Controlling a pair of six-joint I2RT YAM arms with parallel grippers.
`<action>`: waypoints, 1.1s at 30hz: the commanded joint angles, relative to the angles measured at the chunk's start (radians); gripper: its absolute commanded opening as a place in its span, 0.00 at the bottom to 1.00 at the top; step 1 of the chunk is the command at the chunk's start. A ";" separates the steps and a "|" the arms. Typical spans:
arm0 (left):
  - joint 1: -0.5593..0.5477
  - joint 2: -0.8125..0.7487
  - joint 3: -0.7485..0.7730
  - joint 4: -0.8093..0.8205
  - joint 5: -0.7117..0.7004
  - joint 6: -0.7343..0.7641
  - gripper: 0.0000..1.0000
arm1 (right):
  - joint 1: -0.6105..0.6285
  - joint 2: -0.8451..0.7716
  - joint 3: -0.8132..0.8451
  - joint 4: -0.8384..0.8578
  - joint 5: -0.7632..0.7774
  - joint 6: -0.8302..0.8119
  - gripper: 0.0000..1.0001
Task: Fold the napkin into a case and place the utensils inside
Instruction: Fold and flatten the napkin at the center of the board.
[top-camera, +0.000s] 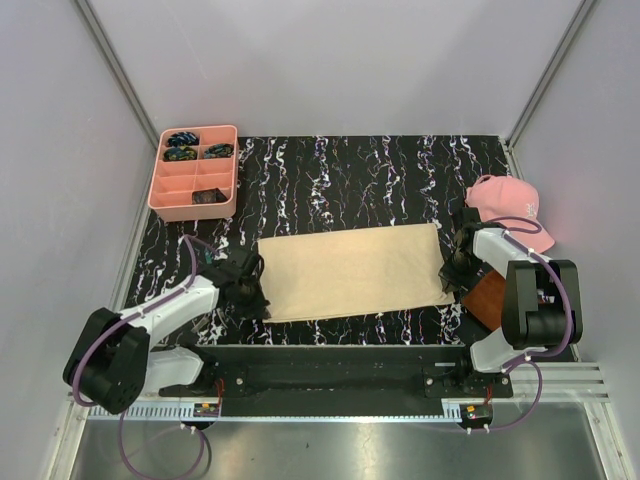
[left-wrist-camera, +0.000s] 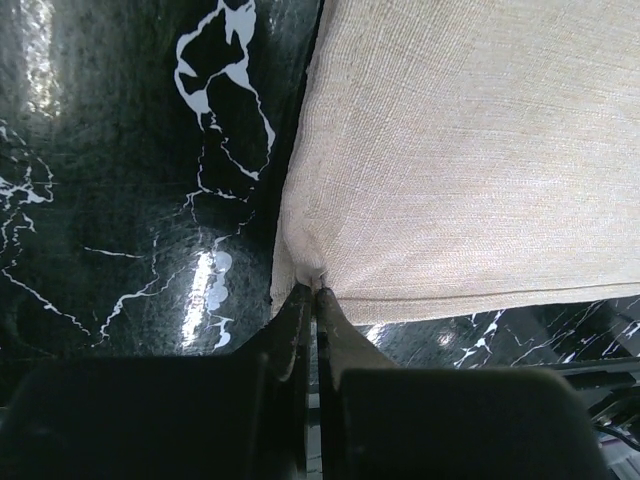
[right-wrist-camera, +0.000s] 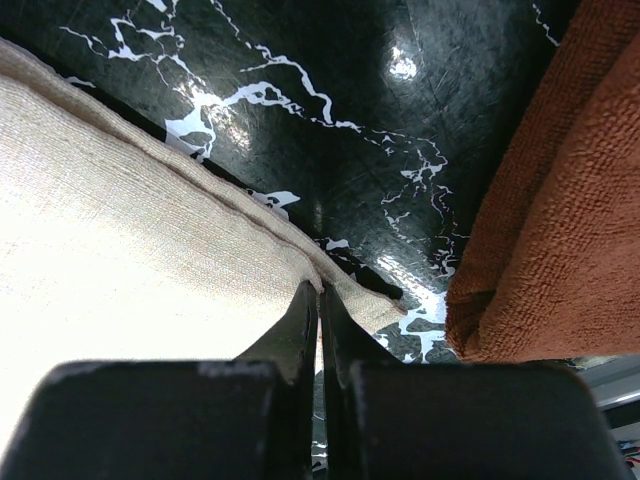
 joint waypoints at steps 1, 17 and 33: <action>-0.010 0.037 -0.019 0.016 0.012 -0.004 0.00 | -0.004 0.021 -0.008 0.028 0.033 0.017 0.00; -0.014 -0.038 -0.030 -0.018 -0.014 0.020 0.00 | -0.004 -0.022 -0.003 0.025 0.025 0.016 0.00; -0.014 -0.094 -0.051 -0.032 0.008 0.034 0.11 | -0.004 -0.087 -0.005 -0.031 0.033 -0.001 0.18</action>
